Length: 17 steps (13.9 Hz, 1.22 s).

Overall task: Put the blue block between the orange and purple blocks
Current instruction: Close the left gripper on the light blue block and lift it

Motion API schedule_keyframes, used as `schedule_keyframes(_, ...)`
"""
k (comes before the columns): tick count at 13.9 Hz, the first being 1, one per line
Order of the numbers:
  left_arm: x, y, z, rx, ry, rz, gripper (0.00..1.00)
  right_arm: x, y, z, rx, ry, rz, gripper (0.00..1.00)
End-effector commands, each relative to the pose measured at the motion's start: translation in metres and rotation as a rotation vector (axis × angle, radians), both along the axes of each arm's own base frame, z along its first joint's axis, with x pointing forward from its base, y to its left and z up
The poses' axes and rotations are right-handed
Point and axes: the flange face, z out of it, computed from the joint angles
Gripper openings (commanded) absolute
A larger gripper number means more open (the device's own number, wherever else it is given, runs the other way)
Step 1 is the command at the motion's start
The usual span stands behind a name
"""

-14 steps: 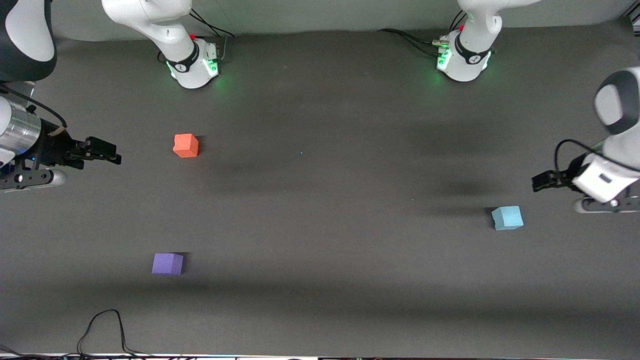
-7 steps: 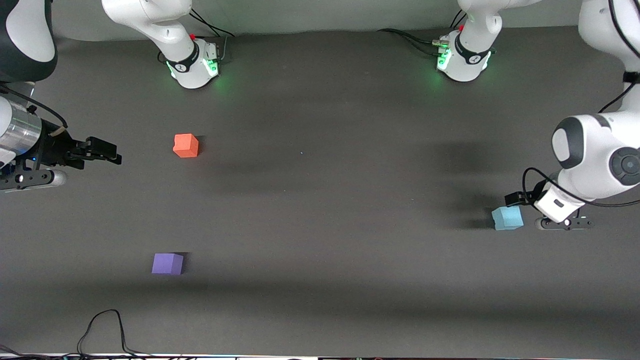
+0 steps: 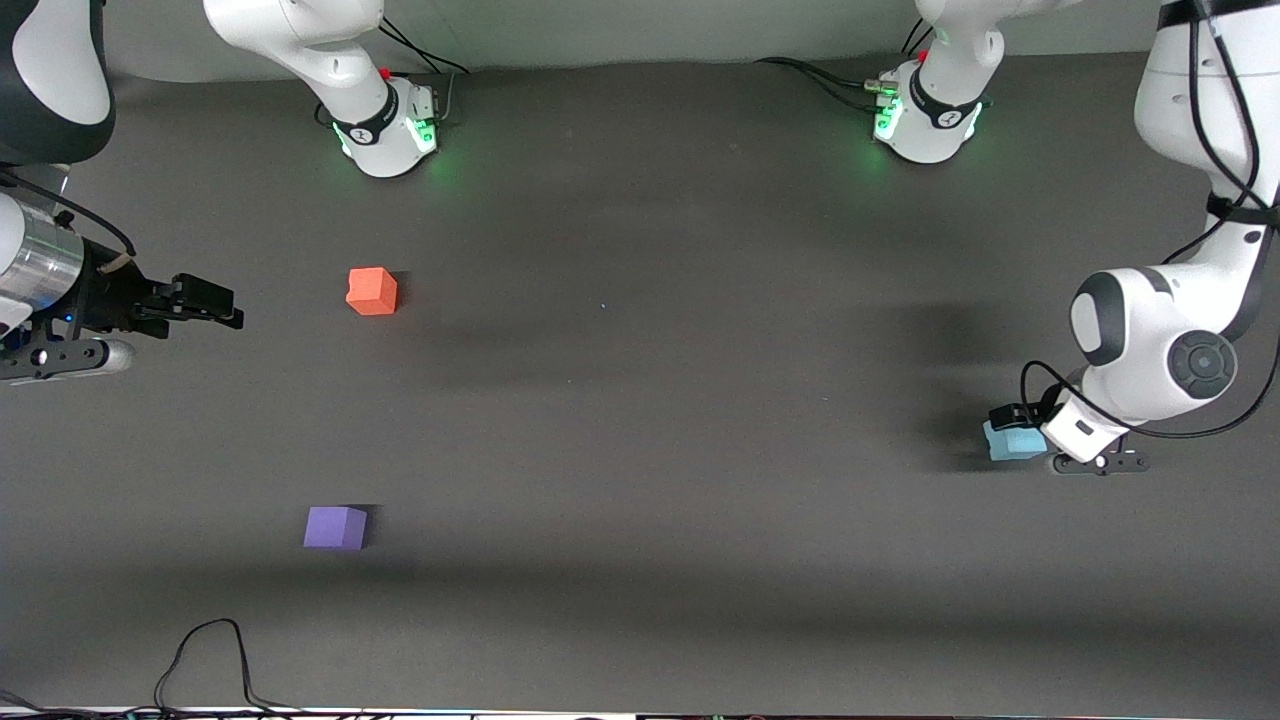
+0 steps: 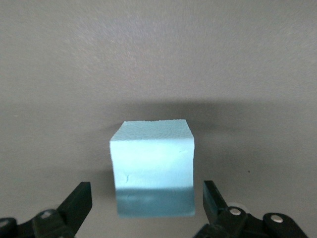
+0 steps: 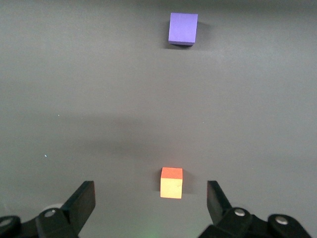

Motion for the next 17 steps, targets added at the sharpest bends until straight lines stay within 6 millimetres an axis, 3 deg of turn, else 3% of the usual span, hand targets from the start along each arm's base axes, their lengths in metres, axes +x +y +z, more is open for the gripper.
schedule_keyframes(1, 0.003, -0.001, 0.002, 0.008, -0.008, -0.010, 0.98, -0.004, 0.000, 0.002, 0.013, 0.000, -0.022, 1.00)
schedule_keyframes(3, 0.003, -0.002, 0.000, 0.008, -0.005, -0.004, 0.46, -0.004, 0.000, 0.002, 0.013, 0.000, -0.021, 1.00)
schedule_keyframes(4, 0.003, -0.003, 0.000, 0.008, -0.004, -0.001, 0.36, -0.004, 0.000, 0.002, 0.013, 0.002, -0.021, 1.00)
schedule_keyframes(7, 0.004, -0.004, 0.001, 0.008, 0.001, -0.001, 0.36, -0.004, 0.000, 0.002, 0.013, 0.002, -0.021, 1.00)
schedule_keyframes(9, 0.011, -0.002, 0.017, 0.010, -0.014, -0.005, 0.36, -0.004, 0.000, 0.002, 0.013, 0.002, -0.021, 1.00)
schedule_keyframes(13, 0.035, -0.008, 0.114, 0.017, 0.055, -0.013, 0.36, -0.005, 0.000, -0.001, 0.013, 0.008, -0.021, 1.00)
schedule_keyframes(16, 0.046, -0.058, 0.167, 0.026, 0.092, -0.014, 0.36, -0.005, 0.000, -0.001, 0.013, 0.006, -0.021, 1.00)
schedule_keyframes(17, 0.047, -0.091, 0.180, 0.033, 0.100, -0.001, 0.36, -0.005, 0.001, -0.001, 0.013, 0.006, -0.020, 1.00)
